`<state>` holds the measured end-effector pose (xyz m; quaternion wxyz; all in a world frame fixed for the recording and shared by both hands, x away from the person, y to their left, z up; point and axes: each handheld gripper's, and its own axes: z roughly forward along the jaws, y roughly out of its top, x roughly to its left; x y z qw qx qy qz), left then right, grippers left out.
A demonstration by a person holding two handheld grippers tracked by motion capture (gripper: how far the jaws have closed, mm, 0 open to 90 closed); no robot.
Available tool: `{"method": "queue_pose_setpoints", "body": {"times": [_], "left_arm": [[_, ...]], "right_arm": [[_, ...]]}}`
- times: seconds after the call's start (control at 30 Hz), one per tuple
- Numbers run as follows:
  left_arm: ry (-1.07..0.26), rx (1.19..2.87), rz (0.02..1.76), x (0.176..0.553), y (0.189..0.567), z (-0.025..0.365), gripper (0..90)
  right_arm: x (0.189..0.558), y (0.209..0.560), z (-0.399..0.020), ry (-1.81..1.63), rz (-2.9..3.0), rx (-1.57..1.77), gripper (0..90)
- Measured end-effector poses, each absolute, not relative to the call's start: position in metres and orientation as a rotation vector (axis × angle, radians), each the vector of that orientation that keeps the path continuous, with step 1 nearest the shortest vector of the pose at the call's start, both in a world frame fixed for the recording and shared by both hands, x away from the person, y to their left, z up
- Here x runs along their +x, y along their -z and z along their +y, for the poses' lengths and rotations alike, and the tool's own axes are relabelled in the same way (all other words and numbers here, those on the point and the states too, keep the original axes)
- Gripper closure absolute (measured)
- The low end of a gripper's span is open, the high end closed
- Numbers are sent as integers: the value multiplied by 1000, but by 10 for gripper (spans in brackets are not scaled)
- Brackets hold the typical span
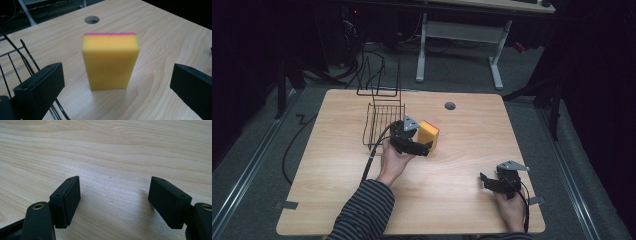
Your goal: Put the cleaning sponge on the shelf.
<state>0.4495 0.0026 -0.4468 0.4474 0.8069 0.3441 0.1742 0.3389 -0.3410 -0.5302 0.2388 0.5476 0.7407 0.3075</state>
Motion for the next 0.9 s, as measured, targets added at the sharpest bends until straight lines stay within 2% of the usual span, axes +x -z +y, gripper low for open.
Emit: {"method": "queue_pose_setpoints", "body": {"times": [0.73,0.9], "left_arm": [[-392,2023,928,478,474,-19,2],[-421,2047,920,480,480,-24,3]], "right_arm": [[339,530,-341,-842,2029,1499,262],[339,530,-341,-842,2029,1499,262]]}}
